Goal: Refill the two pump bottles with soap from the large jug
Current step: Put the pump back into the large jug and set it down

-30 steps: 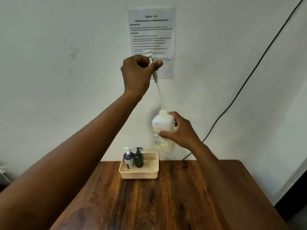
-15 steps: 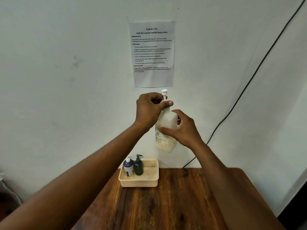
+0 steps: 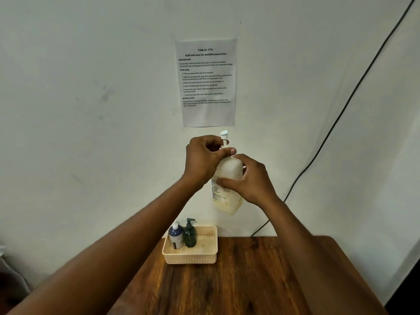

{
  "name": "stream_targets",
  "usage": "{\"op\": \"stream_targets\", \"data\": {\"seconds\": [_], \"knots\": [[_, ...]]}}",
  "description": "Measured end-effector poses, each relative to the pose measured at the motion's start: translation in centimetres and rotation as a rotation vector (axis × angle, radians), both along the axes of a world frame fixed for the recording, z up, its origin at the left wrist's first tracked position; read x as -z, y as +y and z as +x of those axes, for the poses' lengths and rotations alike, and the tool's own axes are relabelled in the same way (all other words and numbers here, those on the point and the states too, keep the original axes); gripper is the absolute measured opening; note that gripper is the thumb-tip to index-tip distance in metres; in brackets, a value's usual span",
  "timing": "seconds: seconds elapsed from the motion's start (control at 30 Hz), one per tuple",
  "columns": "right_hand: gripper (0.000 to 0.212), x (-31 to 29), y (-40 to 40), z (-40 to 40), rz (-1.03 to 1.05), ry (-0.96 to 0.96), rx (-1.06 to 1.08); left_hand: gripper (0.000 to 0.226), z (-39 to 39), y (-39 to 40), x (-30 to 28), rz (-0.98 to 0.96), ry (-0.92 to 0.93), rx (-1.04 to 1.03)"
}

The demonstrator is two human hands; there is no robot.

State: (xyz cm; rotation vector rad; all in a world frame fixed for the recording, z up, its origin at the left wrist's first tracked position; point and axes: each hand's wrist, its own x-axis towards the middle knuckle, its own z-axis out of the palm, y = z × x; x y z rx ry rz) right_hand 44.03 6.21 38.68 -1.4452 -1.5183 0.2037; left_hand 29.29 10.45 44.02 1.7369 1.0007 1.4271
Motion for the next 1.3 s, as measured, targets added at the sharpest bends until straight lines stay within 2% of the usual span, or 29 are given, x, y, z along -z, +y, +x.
{"op": "stream_targets", "data": {"seconds": [0.33,0.47,0.57,0.8,0.97,1.17,1.3], "knots": [[0.082,-0.4,-0.2,0.1,-0.001,-0.073,0.03,0.027,0.6,-0.7,-0.3,0.007,0.042,-0.005],[0.067,0.0,-0.3,0.1,0.02,0.051,0.06,0.03,0.6,-0.3,-0.9,-0.007,0.066,0.001],[0.064,-0.4,-0.3,0.3,0.056,0.161,0.04,0.033,0.2,0.4,-2.0,-0.035,0.026,0.05],[0.062,-1.2,-0.6,-0.2,0.104,0.273,-0.034,0.009,-0.5,1.0,-4.5,-0.032,0.0,0.247],[0.061,-1.6,-1.1,-0.6,0.146,0.279,-0.082,0.016,-0.7,0.8,-5.3,-0.065,-0.011,0.267],[0.066,-0.6,-1.2,-1.1,0.122,0.216,-0.056,0.03,-0.6,0.2,-4.8,0.002,0.12,0.13],[0.067,-0.3,-1.2,-1.1,0.125,0.204,-0.045,0.03,-0.6,0.3,-4.8,-0.011,0.15,0.143]]}}
